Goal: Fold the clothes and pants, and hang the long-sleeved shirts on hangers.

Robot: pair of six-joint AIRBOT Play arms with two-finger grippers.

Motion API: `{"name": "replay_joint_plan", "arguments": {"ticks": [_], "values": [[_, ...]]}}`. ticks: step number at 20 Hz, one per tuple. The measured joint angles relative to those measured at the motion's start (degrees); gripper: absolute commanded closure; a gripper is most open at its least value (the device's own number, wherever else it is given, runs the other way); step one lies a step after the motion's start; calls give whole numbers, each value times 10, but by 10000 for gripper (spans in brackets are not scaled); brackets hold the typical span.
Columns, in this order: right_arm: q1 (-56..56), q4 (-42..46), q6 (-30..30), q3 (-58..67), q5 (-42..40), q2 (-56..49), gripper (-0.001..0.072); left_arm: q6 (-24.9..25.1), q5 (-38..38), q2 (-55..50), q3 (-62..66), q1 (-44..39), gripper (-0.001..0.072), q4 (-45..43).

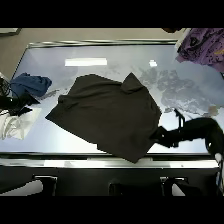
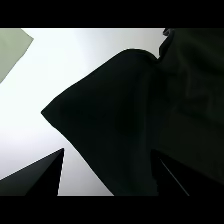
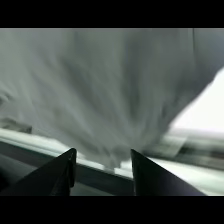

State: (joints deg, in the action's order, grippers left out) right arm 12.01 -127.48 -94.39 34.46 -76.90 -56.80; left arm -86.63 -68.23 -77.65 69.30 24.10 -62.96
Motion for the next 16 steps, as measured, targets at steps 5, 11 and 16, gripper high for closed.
{"name": "replay_joint_plan", "arguments": {"ticks": [5, 11, 16], "values": [[0, -38, 31, -149, 32, 77, 288, 1, -3, 0, -8, -6, 91, 0], [-78, -88, 52, -204, 113, 76, 230, 0, -4, 0, -9, -7, 90, 0], [-191, -119, 87, -210, 205, 35, 680, -25, -16, 0, -9, -7, 90, 0]]}}
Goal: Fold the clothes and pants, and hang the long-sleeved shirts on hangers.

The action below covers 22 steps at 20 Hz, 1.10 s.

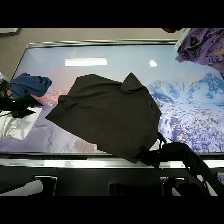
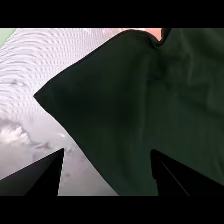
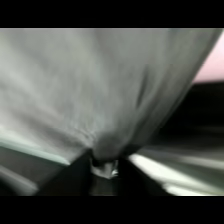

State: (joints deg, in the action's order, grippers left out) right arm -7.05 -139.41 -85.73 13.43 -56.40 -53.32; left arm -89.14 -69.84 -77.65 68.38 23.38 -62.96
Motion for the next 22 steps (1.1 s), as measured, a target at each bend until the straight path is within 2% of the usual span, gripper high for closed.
{"name": "replay_joint_plan", "arguments": {"ticks": [5, 10, 13, 18, 22], "values": [[-26, 26, 25, 52, 71, -11, 680, 18, 1, 0, -17, 11, 89, 0], [6, 203, 115, 181, 30, -13, 679, 72, 43, 0, -108, 31, 89, 26], [60, 263, 130, 237, -4, -13, 679, 111, 69, 0, -170, 35, 90, 50], [103, 294, 132, 271, -33, -13, 679, 156, 68, 0, -224, 37, 90, 63], [111, 298, 132, 277, -38, -13, 679, 183, 7, 0, -236, 37, 91, 64]]}}
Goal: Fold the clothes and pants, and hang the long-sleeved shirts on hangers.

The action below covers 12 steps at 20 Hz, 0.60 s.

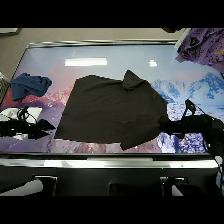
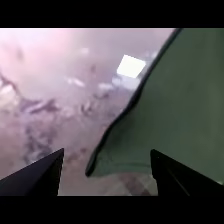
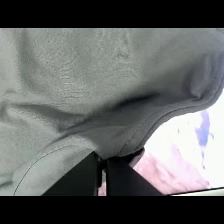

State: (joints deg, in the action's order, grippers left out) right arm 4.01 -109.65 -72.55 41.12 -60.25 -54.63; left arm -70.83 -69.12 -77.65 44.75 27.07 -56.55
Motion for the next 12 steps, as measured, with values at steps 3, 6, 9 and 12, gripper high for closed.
{"name": "replay_joint_plan", "arguments": {"ticks": [3, 6, 9, 12], "values": [[2, 1, 0, 2, 0, 0, 679, 9, -33, 0, -15, 0, 91, 0], [2, 2, 0, 2, 0, 0, 679, 12, -39, 0, -37, -6, 96, 10], [2, 0, 0, 2, 0, 0, 679, 12, -24, 1, -50, -21, 108, 17], [2, -5, 0, 2, 0, 0, 679, 10, -4, 1, -55, -37, 112, 22]]}}
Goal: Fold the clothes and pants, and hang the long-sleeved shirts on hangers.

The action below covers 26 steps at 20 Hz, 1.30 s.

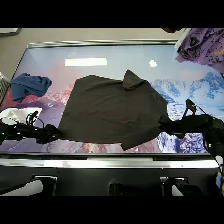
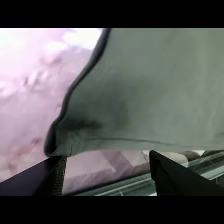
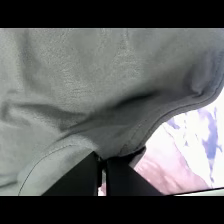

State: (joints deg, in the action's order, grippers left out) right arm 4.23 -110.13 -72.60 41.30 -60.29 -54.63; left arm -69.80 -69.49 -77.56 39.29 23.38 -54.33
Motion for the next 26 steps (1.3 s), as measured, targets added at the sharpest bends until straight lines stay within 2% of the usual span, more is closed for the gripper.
{"name": "replay_joint_plan", "arguments": {"ticks": [4, 5, 7, 8, 12, 17, 21, 26], "values": [[0, -2, -2, 0, -10, 0, 679, -1, 7, 0, -2, -12, 112, -1], [0, -3, -2, 0, -12, 0, 679, -1, 8, -1, -3, -13, 149, -3], [0, -4, -2, 0, -14, 0, 679, -2, 23, -2, -4, -15, 660, -21], [0, -4, -2, 0, -15, 0, 679, 0, 42, -3, -5, -16, 689, -30], [0, -16, -10, 0, -17, 0, 679, 0, 82, -2, -3, -17, 692, -7], [-2, -80, -89, 26, 10, -1, 680, -1, 110, 12, 43, -20, 694, 26], [-2, -110, -137, 130, 44, -15, 680, -19, 100, 46, 181, -43, 693, 56], [-2, -112, -164, 379, 55, -27, 680, -68, 97, 93, 454, -67, 694, 52]]}}
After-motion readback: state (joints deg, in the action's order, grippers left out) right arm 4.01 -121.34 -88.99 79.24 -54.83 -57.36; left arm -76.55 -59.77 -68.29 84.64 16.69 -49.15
